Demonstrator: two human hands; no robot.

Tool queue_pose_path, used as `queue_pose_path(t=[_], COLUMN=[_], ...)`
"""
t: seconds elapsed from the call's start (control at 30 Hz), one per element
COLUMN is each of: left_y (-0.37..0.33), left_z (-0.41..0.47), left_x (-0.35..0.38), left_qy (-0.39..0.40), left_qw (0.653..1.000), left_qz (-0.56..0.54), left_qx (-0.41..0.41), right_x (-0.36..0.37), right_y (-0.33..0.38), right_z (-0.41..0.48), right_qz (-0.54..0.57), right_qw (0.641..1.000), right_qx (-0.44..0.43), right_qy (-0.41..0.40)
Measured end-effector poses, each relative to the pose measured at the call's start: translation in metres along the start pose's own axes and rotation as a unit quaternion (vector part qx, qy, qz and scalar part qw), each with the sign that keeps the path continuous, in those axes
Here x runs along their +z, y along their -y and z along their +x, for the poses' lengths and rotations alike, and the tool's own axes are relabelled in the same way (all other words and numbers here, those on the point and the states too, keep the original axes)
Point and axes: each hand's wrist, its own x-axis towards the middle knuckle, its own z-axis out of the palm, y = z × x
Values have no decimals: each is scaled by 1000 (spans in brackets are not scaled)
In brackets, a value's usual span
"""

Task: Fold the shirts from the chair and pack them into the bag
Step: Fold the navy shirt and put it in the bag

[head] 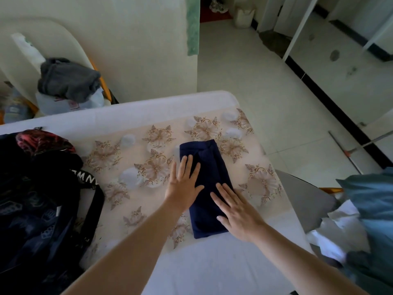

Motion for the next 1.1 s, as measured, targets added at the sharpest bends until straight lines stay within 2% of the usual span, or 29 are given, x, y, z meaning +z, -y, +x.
queue_pose_path(t=[0.07,0.13,0.23,0.37,0.47,0.53,0.6,0.7,0.87,1.0,1.1], left_y=[-11,-17,-18,-19,-22,-27,-28,-22,-10,-1,-3], left_z=[-23,-46,-76,-92,-102,-113,-125,-138,-140,-130,-125], left_x=[10,27,42,29,24,25,27,20,-2,-4,-3], left_qy=[-81,-114,-48,38,48,25,-26,-79,-73,-63,-102], left_qw=[996,987,987,984,984,986,981,946,913,887,830], left_qz=[-16,-41,-71,-105,-89,-86,-149,-304,-400,-436,-498], left_qx=[39,108,135,138,144,141,119,86,-9,-140,-229], right_x=[-8,-16,-19,-19,-26,-35,-50,-66,-69,-73,-76], right_y=[3,3,1,14,28,32,35,38,42,46,47], right_z=[-2,-8,-16,-14,-9,-9,-9,-17,-38,-29,-10], right_qz=[19,10,-11,28,32,100,171,228,204,352,355], right_qw=[1000,999,997,999,999,994,983,971,975,916,900], right_qx=[-12,-42,-62,-21,-1,23,63,74,67,194,245], right_qy=[15,29,45,16,-9,27,27,1,51,-18,-63])
